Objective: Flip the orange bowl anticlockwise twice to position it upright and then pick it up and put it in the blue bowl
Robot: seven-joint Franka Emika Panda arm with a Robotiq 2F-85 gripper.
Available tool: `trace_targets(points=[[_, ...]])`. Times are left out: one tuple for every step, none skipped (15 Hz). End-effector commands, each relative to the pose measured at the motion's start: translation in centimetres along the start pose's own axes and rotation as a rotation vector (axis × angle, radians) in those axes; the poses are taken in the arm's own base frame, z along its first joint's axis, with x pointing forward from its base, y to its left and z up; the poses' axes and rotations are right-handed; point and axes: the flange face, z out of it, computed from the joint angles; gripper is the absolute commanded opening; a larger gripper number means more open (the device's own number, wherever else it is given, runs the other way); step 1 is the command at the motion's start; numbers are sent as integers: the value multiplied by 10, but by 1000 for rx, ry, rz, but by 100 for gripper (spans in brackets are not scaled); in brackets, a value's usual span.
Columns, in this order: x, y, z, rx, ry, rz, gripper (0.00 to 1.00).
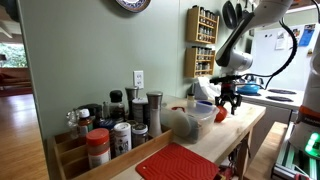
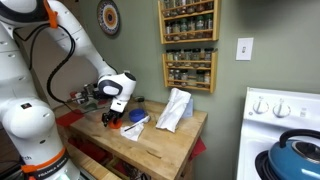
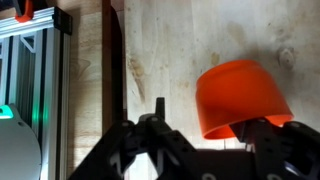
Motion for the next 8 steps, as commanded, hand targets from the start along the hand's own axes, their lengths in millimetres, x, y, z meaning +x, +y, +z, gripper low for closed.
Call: trace_targets(points=[[-1, -3, 5, -3, -43, -19, 38], [-1, -4, 5, -1, -48, -23, 32], [-1, -4, 5, 0, -53, -27, 24], [-2, -5, 4, 2, -56, -34, 14], [-3, -5, 3, 4, -59, -42, 8], [-4, -5, 2, 5, -58, -55, 0], [-6, -4, 0, 7, -53, -66, 0], [-9, -4, -4, 10, -50, -82, 0]])
